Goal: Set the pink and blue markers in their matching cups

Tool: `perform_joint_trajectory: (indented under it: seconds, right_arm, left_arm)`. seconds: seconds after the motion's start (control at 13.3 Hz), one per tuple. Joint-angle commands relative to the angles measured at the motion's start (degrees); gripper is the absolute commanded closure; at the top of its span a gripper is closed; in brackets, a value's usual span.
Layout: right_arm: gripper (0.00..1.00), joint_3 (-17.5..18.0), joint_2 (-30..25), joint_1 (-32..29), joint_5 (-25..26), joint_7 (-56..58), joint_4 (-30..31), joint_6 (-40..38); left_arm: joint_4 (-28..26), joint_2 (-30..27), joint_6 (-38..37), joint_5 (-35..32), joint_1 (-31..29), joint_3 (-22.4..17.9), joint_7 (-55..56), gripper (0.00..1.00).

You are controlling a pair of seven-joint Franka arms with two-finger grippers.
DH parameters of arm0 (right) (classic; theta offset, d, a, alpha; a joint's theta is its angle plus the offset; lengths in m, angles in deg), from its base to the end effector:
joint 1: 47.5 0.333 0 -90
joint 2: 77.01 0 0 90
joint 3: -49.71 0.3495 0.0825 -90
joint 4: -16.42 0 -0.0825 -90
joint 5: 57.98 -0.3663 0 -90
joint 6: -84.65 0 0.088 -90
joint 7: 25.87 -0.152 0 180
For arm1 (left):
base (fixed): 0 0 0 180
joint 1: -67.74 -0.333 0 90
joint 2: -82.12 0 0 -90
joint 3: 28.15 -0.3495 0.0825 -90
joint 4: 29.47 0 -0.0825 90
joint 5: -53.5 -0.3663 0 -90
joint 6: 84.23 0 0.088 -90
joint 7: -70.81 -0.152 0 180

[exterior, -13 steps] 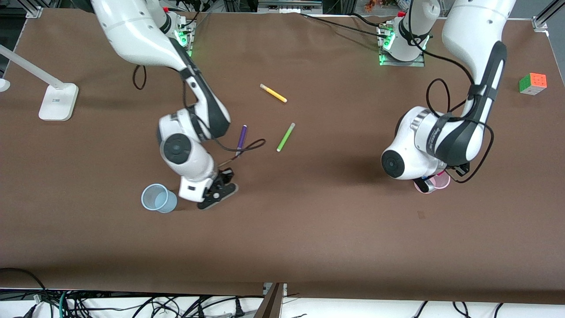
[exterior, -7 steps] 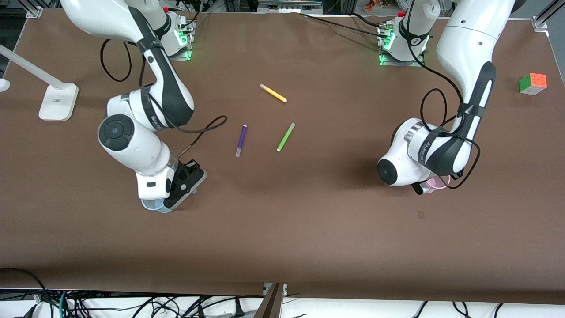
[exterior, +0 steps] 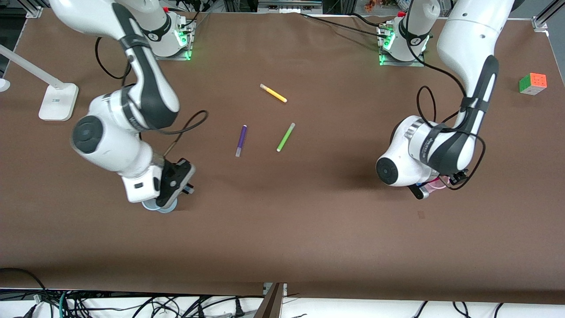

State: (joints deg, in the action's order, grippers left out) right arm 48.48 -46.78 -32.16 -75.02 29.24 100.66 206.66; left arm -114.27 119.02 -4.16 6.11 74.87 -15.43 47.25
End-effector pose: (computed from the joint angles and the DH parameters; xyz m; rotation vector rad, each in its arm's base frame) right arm 0.6951 0.2023 0.3808 -2.5256 -1.4968 -0.3114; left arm 0.6308 -0.0728 0.3054 -2.0855 1.0435 0.8740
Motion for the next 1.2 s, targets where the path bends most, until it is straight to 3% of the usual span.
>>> perform_joint_trajectory:
  seconds: [0.0, 0.15, 0.45, 0.67, 0.97, 1.05, 1.12]
  right_arm:
    - [0.99, 0.7, -0.9, -3.0, -7.1, 11.2, 1.2, -0.3]
    - [0.99, 0.8, -0.7, -4.3, -9.9, 16.4, 1.2, -0.3]
    - [0.99, 0.8, 1.4, -7.2, -21.2, 29.8, 1.4, -0.4]
    - [0.99, 0.8, 2.6, -9.6, -25.9, 37.0, 1.7, -0.6]
    - [0.99, 0.9, 5.1, -12.7, -33.0, 46.5, 1.7, -2.5]
    - [0.99, 0.8, 5.7, -13.2, -34.4, 48.2, 1.7, -2.6]
    - [0.99, 0.8, 5.9, -13.5, -34.9, 49.1, 1.7, -3.0]
  left_arm:
    - [3.6, -3.8, -0.7, 8.4, -0.7, -0.4, 0.0, 0.00]
    - [6.0, -5.3, -0.8, 14.7, -1.6, -0.5, 1.7, 0.00]
    - [9.4, -9.6, -0.6, 25.7, -5.1, -0.4, 8.2, 0.00]
    - [14.2, -13.3, -0.6, 38.6, -10.7, -0.3, 10.1, 0.00]
    - [14.3, -18.9, -0.6, 40.7, -13.6, -0.4, 9.9, 0.00]
    - [12.9, -20.4, 0.3, 41.6, -13.1, -1.4, 10.7, 0.00]
    - [8.7, -23.6, 3.9, 42.5, -11.3, -5.0, 11.3, 0.00]
